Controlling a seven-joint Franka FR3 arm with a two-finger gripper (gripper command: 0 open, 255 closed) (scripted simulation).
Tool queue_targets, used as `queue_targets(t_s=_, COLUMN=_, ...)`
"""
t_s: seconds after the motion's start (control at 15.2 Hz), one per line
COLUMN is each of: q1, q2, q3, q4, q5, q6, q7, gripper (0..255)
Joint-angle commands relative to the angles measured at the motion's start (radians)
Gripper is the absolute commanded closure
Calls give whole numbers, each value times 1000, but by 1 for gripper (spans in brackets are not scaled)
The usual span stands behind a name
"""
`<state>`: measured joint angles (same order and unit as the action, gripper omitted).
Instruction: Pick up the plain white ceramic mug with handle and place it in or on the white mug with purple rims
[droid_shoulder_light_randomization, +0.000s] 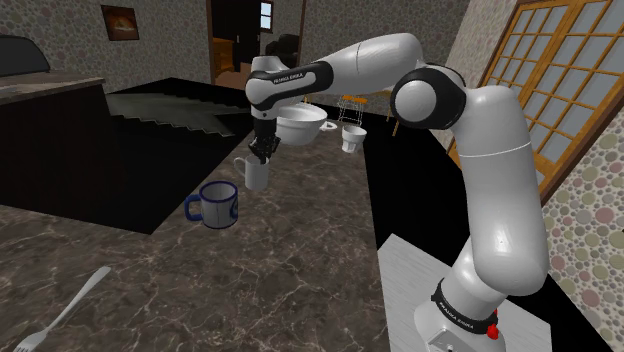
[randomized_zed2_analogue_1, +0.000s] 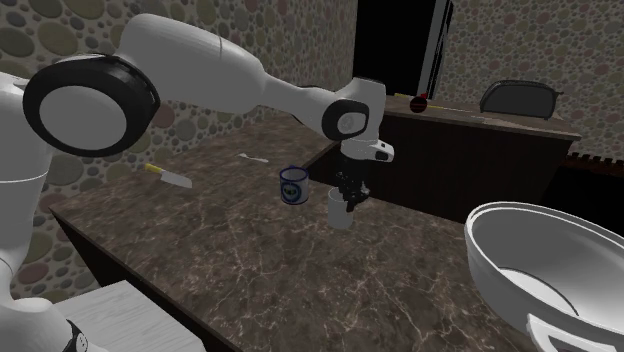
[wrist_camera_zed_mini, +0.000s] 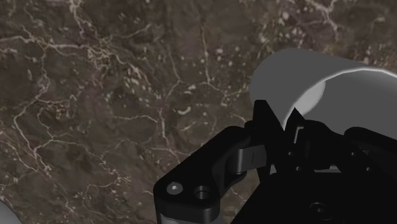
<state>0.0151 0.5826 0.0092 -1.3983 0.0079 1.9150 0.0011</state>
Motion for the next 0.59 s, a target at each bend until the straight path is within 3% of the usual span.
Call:
queue_targets(t_s=0.0, q1=0, q2=0, q3=0, q4=0, q5=0, q6=0, q7=0, gripper=255)
queue_targets(t_s=0.53, q1=0, q2=-11, q3=0, q4=23, q5=0, q6=-34, q7=0, gripper=255)
